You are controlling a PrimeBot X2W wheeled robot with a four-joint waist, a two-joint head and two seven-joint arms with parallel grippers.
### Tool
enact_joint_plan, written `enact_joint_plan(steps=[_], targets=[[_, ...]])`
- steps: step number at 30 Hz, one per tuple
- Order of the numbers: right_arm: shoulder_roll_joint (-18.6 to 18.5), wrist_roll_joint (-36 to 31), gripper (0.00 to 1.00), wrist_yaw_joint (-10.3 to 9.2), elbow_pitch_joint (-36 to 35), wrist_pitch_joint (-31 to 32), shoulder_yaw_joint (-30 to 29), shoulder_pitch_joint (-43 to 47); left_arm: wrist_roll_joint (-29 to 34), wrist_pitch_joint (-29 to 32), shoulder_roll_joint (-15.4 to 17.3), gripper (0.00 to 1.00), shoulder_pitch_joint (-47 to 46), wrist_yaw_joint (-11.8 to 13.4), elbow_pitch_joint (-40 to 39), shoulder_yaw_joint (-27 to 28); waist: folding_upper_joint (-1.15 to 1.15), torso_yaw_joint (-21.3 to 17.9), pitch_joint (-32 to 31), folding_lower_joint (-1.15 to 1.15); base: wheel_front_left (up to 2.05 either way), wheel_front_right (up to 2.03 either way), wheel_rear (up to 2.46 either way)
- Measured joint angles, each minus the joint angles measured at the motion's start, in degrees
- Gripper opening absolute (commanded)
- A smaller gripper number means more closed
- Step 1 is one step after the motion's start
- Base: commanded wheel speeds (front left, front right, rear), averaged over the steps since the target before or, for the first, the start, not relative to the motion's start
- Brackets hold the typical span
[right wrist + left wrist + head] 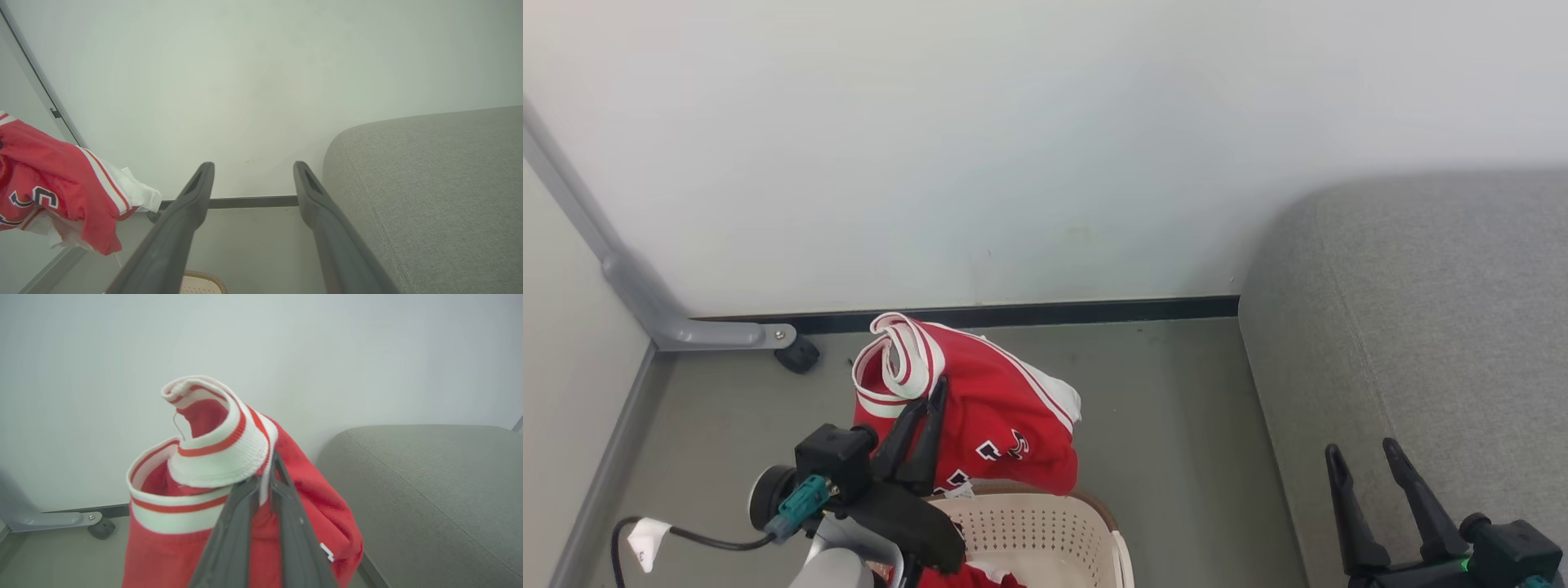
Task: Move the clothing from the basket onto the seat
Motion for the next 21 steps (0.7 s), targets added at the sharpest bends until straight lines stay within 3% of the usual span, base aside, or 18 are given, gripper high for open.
enact_joint_plan(steps=[8,21], targets=[[0.6,-0.5,1.00,0.00,-0.6,0.0,2.1,2.8,0.1,0.0,0.7,0.00,4.3,-1.9,-7.6,-2.0,0.00,-0.2,-3.4,0.00,0.00,0.00,0.00],[1.1,-0.5,1.00,0.00,-2.8,1.1,5.4,5.4,0.6,1.1,1.4,0.00,7.9,-1.7,-15.3,-4.1,0.01,-0.9,-5.5,0.01,0.00,0.00,0.00]])
